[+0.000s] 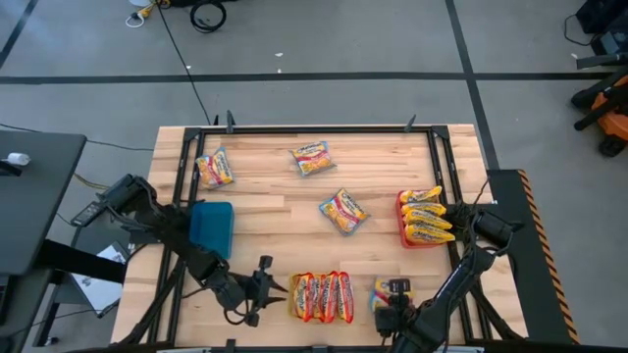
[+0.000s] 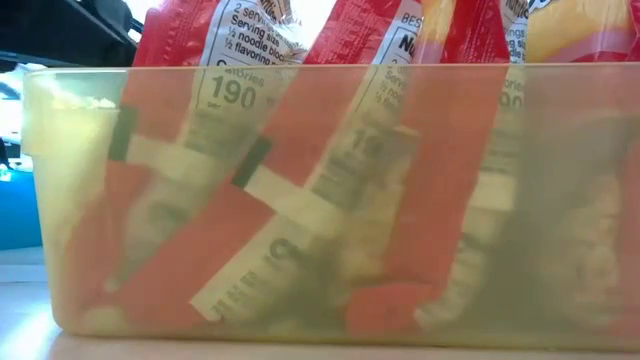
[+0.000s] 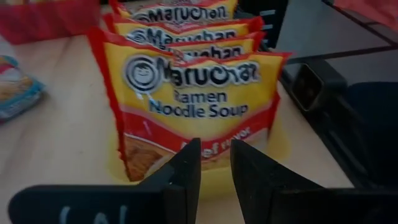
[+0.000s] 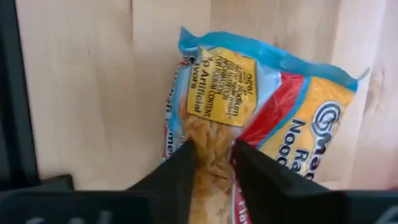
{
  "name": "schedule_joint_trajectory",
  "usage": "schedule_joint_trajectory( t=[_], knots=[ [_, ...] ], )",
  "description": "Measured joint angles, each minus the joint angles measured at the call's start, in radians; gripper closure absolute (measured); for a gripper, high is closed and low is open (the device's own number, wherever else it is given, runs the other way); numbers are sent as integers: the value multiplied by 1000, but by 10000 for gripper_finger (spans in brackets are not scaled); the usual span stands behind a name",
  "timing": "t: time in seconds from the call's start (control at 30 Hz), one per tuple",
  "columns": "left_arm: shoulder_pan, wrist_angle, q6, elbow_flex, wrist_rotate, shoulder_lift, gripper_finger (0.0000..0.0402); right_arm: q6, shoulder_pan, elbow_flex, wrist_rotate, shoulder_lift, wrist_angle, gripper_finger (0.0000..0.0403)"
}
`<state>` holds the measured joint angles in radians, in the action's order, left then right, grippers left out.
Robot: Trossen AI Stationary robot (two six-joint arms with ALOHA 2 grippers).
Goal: Sort Maruchan noodles
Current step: Put the blue noodle pack into the blue bin
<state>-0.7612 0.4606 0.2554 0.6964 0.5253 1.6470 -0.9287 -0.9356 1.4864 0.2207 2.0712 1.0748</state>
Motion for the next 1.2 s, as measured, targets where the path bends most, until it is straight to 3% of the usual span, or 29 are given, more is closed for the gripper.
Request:
schedule_joint_trajectory(
  t=[0.2,0.33,0.43,0.5,0.63,0.8,0.9,1.07,1.2],
  knots=[
    [-33,-14,-107,0,185,-40,308,73,3,15,-28,4,71,389],
    [-40,-81,-177,-1,376,-139,308,128,21,107,-14,12,262,390],
    [-17,-181,-209,0,420,-232,308,179,37,219,61,8,426,396],
    [4,-221,-231,0,392,-285,308,202,46,300,137,8,502,396],
    [46,-213,-334,0,274,-341,306,293,70,399,317,-40,463,395],
    [102,-99,-407,0,96,-327,291,345,101,502,501,-104,445,396],
    [139,-93,-410,0,56,-296,277,450,114,533,595,-143,363,396],
    [190,79,-532,-1,50,-199,255,683,146,536,604,-187,119,396],
    [209,358,-661,0,-85,-100,249,892,162,536,537,-192,-96,396]
  ],
)
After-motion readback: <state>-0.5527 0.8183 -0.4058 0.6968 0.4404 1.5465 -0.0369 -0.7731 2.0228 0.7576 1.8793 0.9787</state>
